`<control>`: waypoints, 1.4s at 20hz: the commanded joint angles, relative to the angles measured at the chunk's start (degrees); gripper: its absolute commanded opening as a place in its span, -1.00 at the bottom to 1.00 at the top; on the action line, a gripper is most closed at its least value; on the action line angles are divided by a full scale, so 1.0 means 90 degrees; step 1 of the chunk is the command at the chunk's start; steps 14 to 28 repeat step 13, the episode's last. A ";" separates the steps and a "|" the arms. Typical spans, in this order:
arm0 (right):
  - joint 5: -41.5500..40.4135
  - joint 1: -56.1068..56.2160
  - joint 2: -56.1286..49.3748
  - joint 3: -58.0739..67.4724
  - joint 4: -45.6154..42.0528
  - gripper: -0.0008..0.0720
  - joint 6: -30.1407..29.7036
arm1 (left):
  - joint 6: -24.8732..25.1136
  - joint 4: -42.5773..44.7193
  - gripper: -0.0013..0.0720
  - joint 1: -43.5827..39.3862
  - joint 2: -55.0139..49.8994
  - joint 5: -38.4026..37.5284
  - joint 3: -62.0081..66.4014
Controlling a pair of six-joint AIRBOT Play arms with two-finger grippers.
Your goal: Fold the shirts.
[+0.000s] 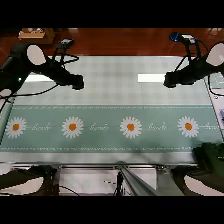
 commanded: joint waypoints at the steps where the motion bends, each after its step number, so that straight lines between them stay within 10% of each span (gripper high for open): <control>1: 0.0002 0.0005 -0.0002 0.0005 0.0002 0.52 0.0005 | 0.0296 0.0027 0.74 0.0002 -0.0085 0.0017 0.0002; 28: 0.0002 0.0005 -0.0002 0.0005 0.0002 0.52 0.0005 | 0.0789 0.0027 0.74 0.0017 -0.0284 0.0233 0.0005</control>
